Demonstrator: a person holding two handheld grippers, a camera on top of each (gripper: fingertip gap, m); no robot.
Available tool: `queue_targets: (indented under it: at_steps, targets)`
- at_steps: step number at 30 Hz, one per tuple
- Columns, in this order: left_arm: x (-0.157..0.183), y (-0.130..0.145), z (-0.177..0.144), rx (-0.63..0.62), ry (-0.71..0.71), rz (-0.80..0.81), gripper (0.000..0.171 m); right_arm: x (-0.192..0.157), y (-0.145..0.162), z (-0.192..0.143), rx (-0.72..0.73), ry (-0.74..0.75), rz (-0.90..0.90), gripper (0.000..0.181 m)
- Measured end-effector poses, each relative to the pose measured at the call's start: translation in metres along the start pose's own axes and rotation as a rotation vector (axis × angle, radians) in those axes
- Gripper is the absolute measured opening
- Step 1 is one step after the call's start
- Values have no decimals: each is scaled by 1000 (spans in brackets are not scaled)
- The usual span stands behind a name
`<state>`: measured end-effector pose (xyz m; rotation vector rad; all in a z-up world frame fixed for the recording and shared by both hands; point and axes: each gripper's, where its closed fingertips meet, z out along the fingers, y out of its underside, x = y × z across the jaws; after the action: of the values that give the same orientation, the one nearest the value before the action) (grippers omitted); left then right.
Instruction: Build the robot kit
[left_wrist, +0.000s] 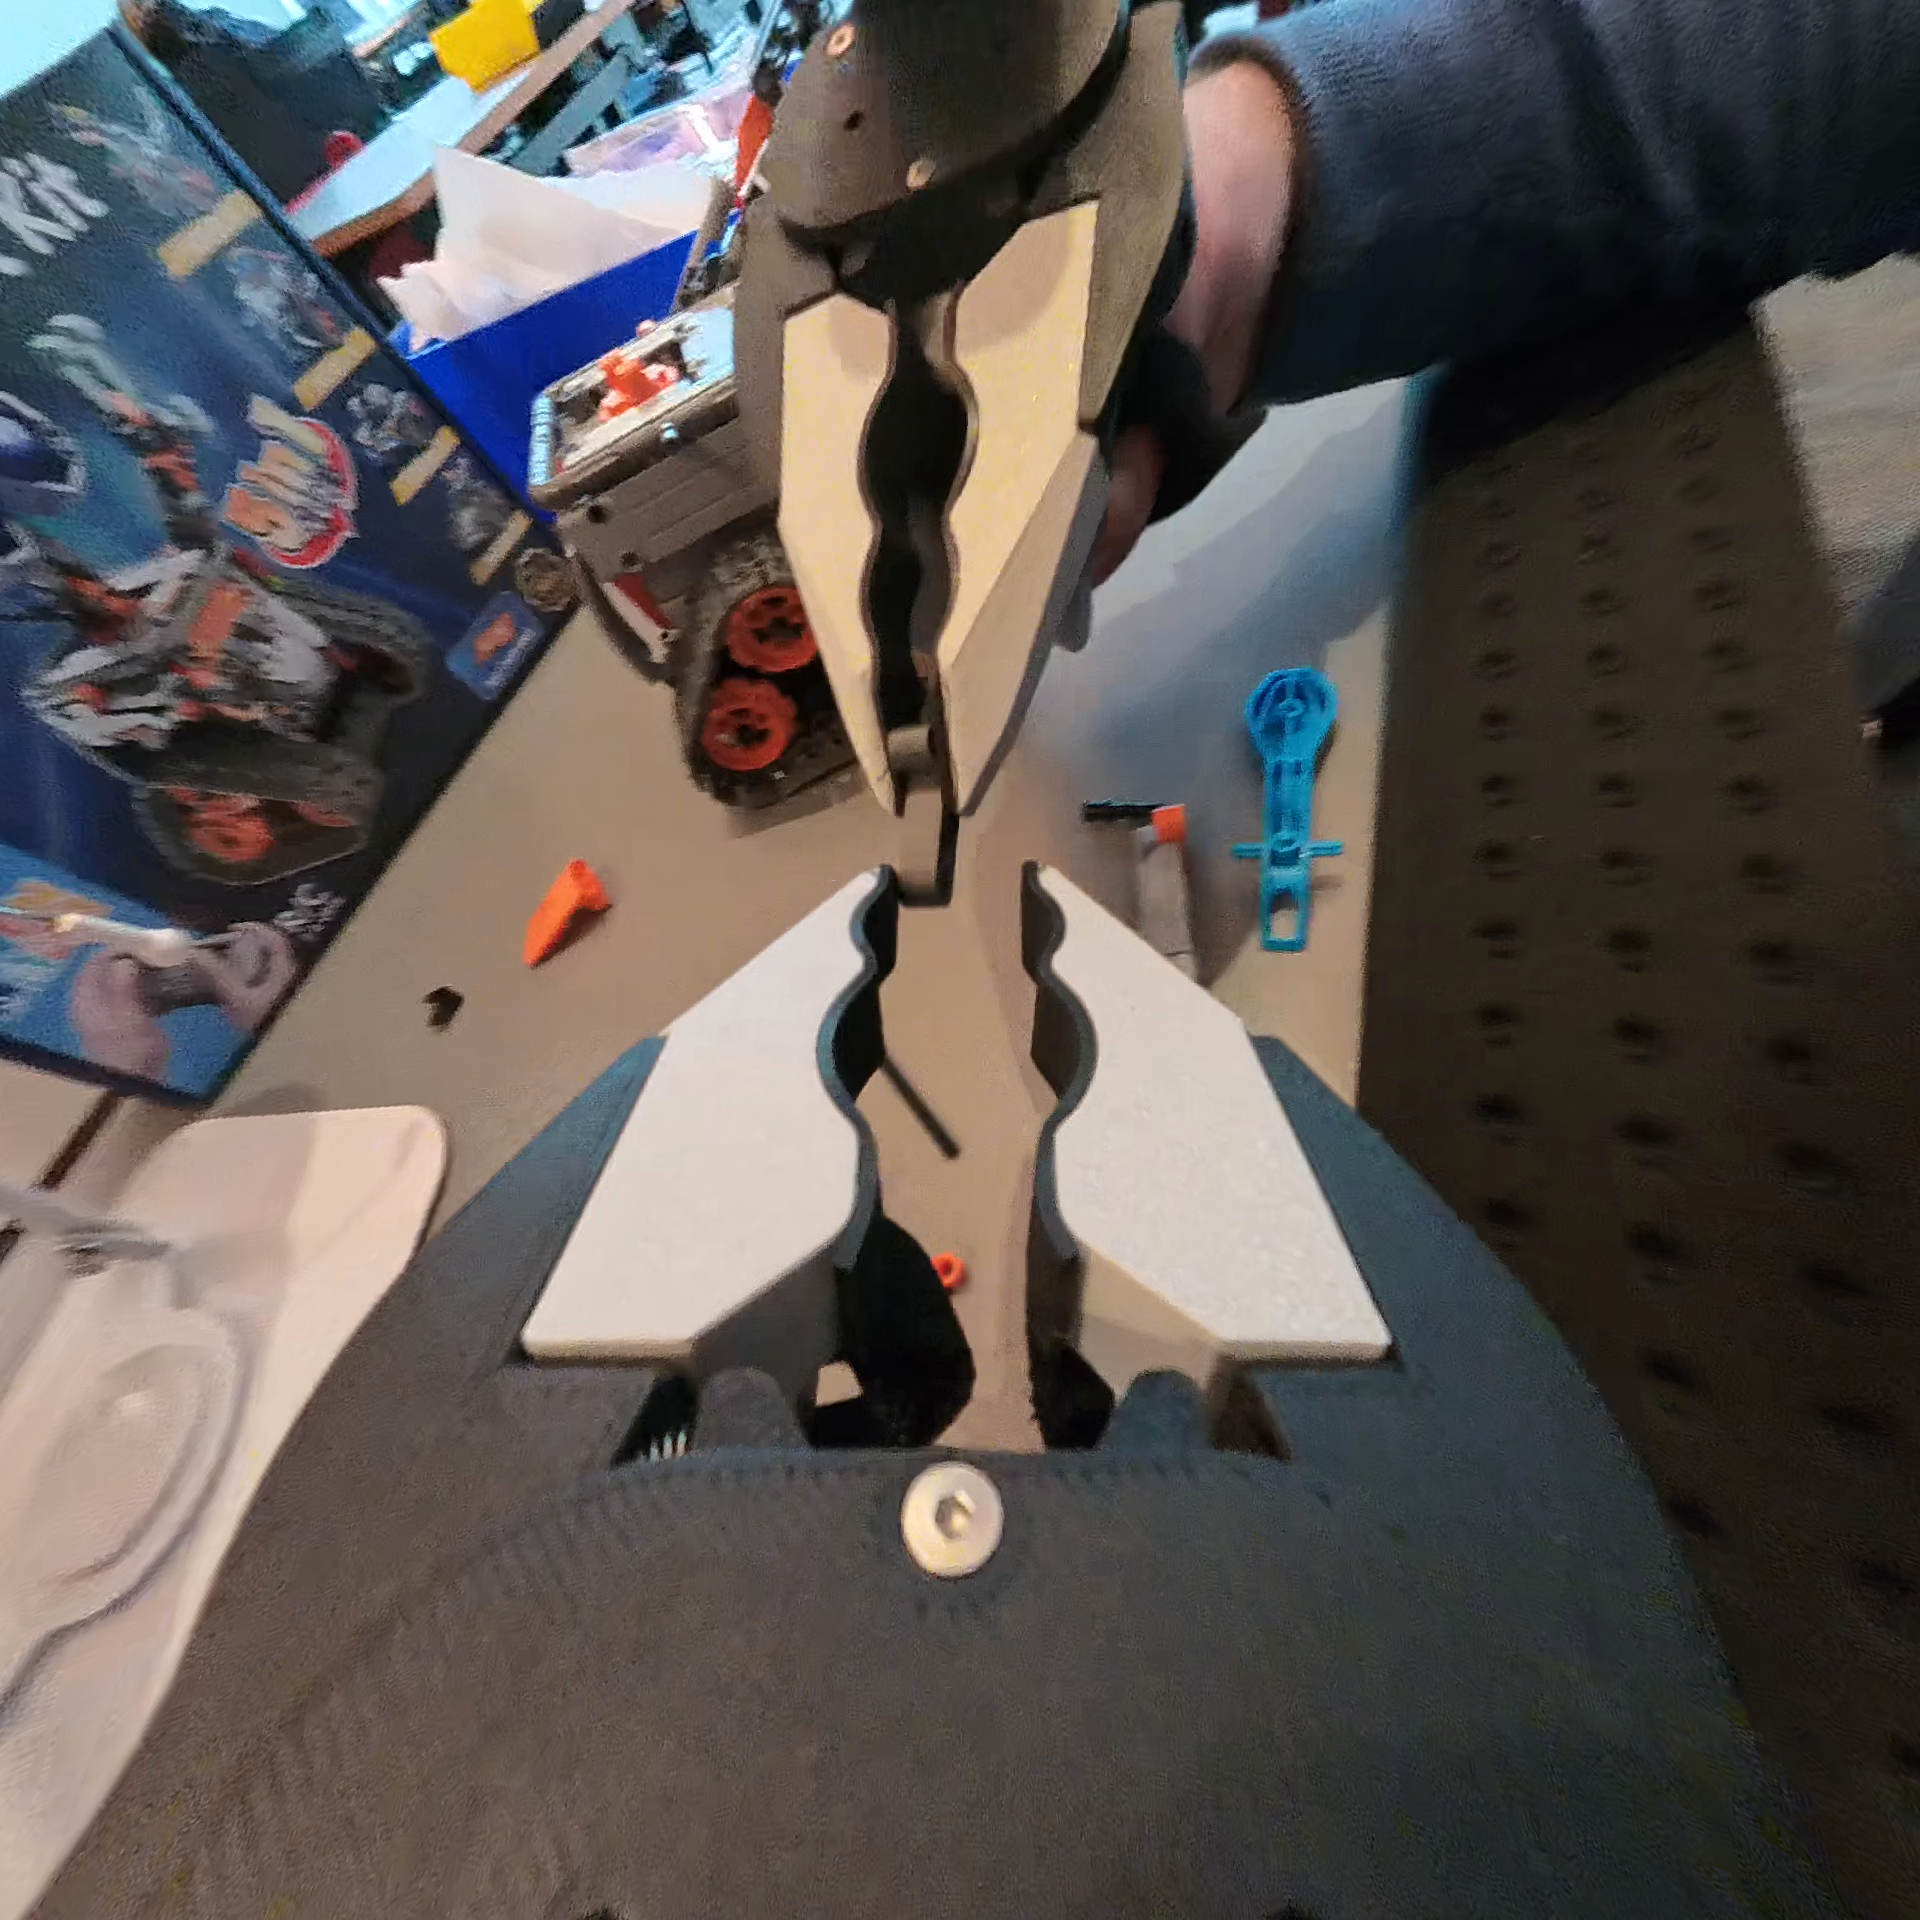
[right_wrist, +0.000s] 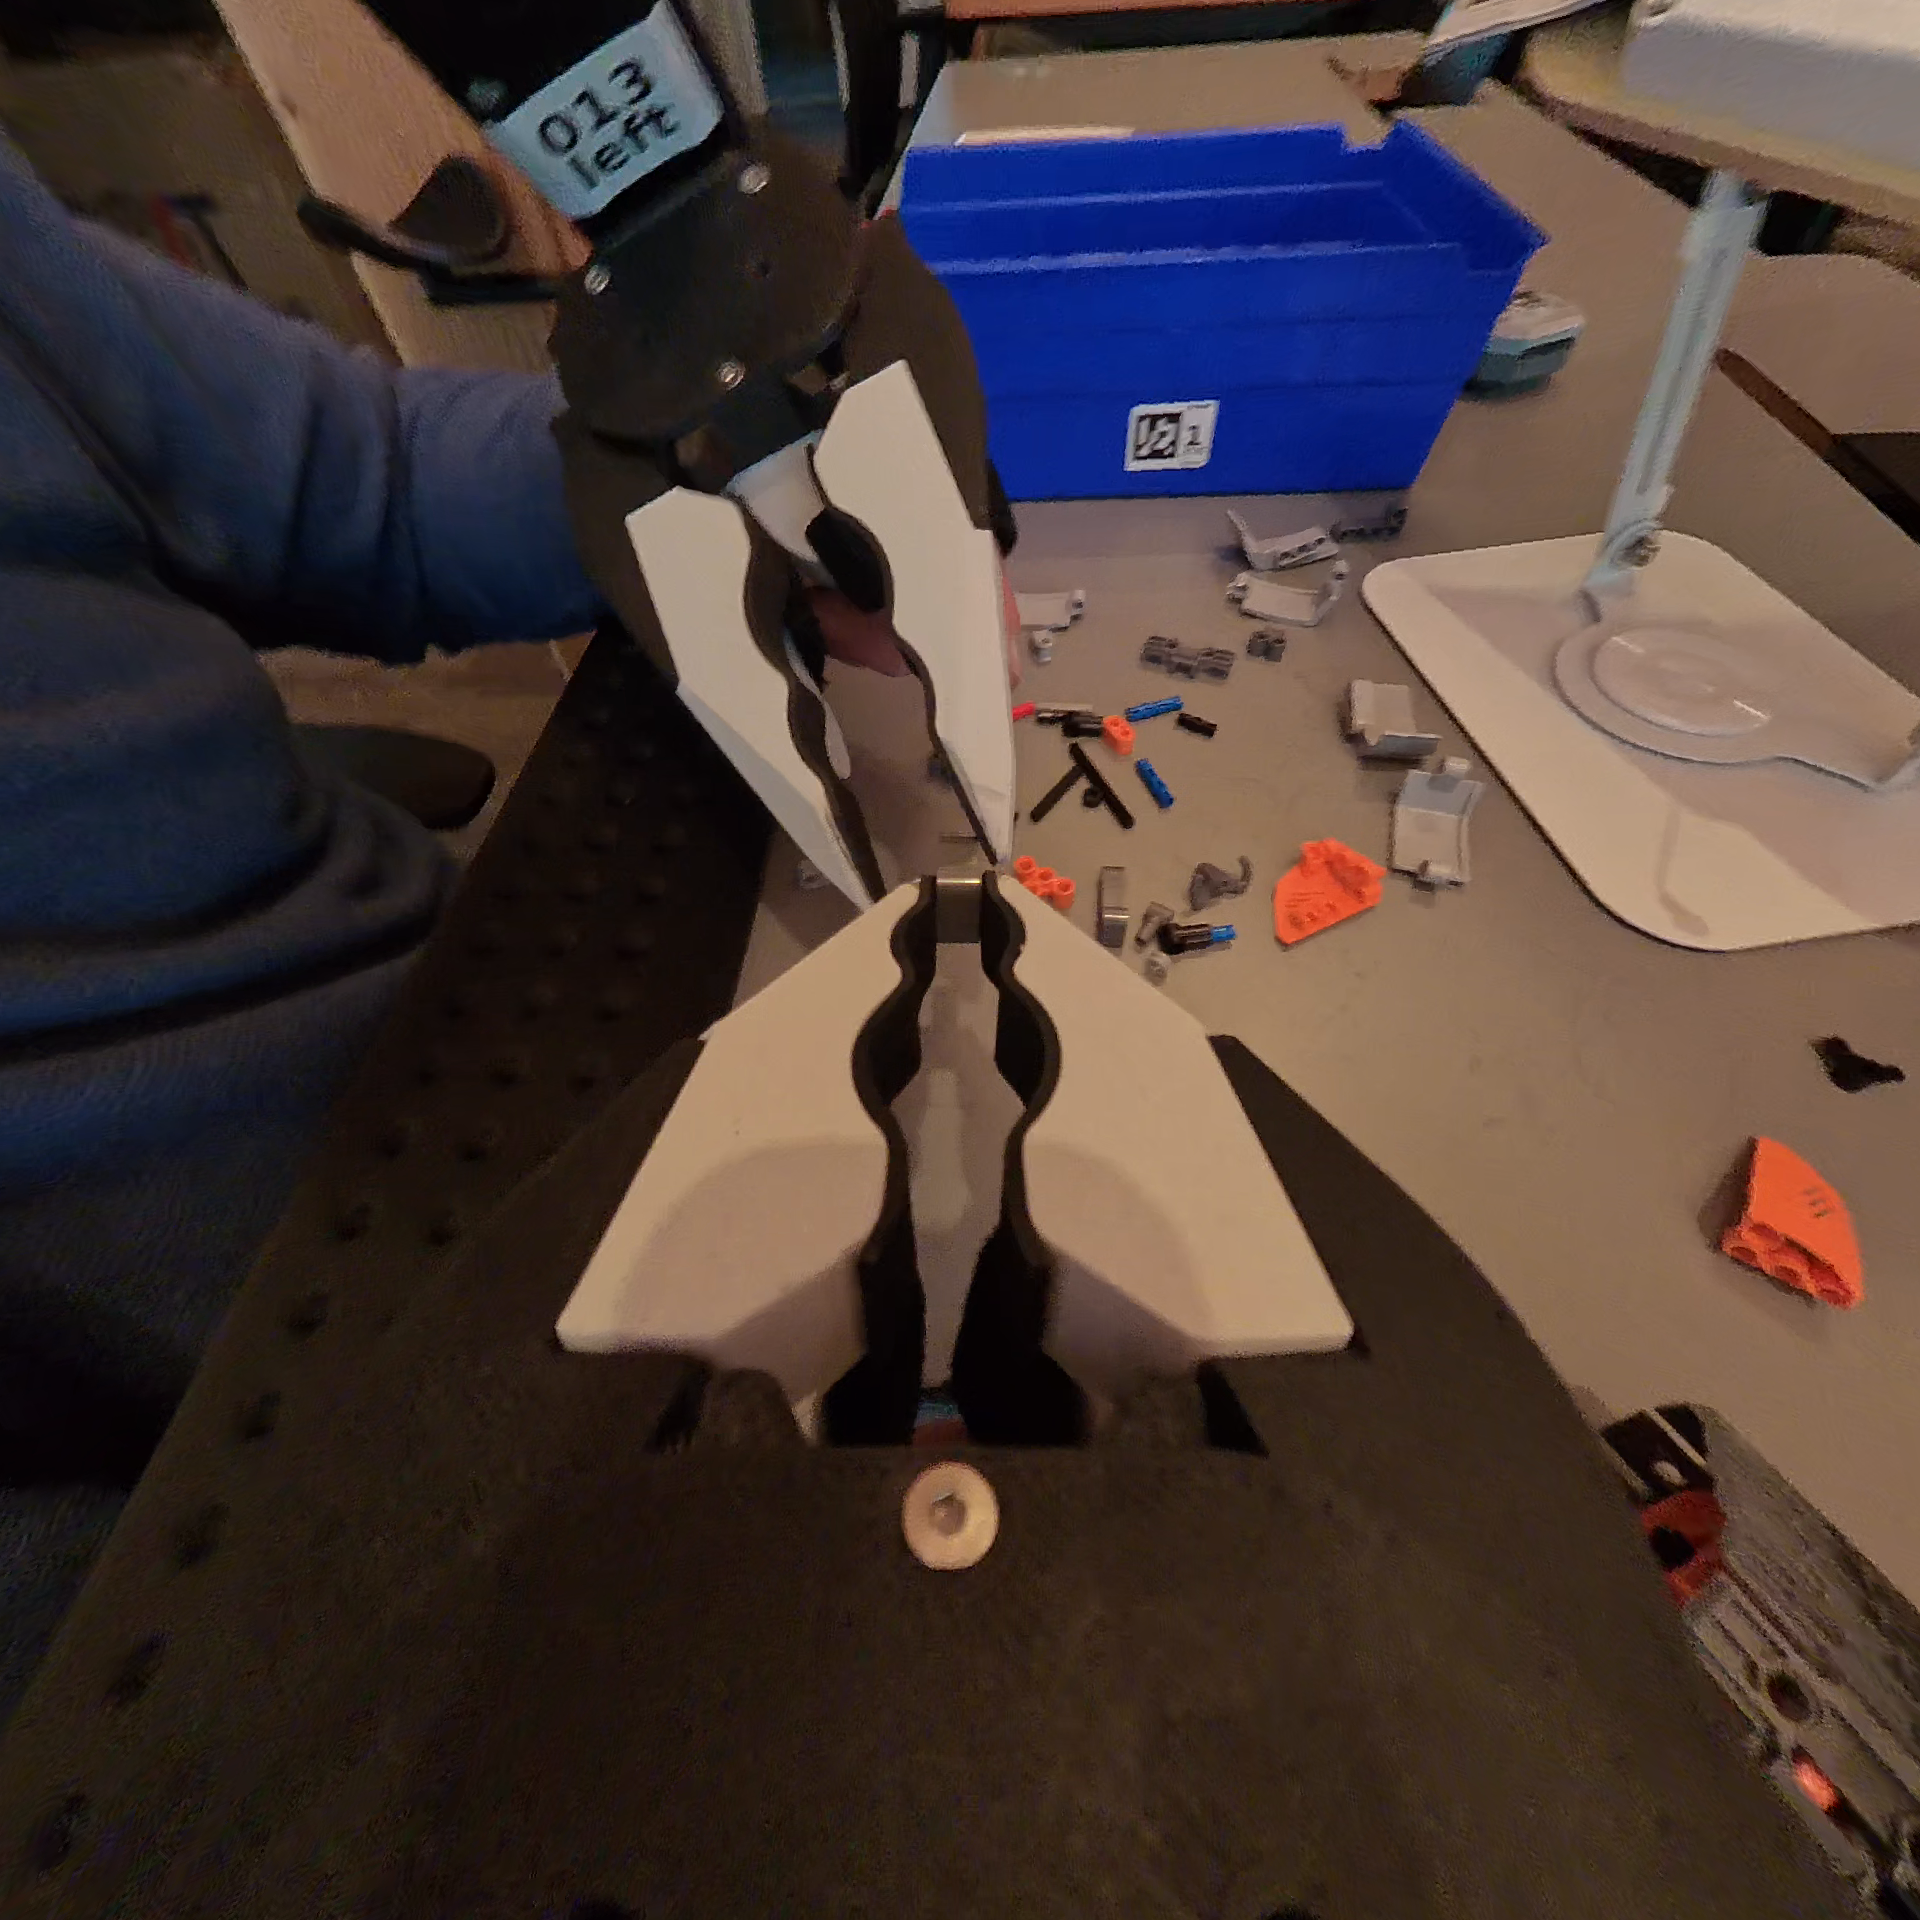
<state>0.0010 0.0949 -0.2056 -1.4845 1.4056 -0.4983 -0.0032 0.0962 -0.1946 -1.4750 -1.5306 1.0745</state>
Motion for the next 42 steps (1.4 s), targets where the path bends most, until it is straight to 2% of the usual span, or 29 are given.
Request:
queue_targets:
  at_steps: [3, 5, 9, 13, 18, 25, 28, 36, 39, 42]
  targets:
    - [9, 0, -2, 9, 42, -24, 7, -13, 3, 6, -30, -43, -54, 5]
    - [14, 6, -3, -22, 50, -27, 7, -16, 9, 11, -70, -49, -68, 5]
    - [20, 35, 2, -189, -2, -24, 7, -9, 32, 20, -217, 3, -112, 11]
    - [27, 59, 11, -330, -16, -48, 7, -6, 57, 27, -362, 1, -120, 3]
    - [30, 79, 17, -453, -10, -24, 8, -4, 76, 34, -469, -7, -143, 0]
    - [27, 84, 21, -480, -22, -72, 7, 3, 83, 35, -504, 19, -137, 0]
    - [26, 84, 21, -474, -23, -93, 7, 4, 84, 34, -505, 22, -121, 7]
    - [29, 81, 16, -444, 1, -120, 28, 5, 80, 30, -493, 37, -118, 10]
    - [27, 78, 1, -434, -7, -126, 31, 6, 74, 25, -466, 55, -110, 11]
    - [5, 73, -38, -408, -103, -158, 29, 5, 67, 18, -434, 72, -112, 11]
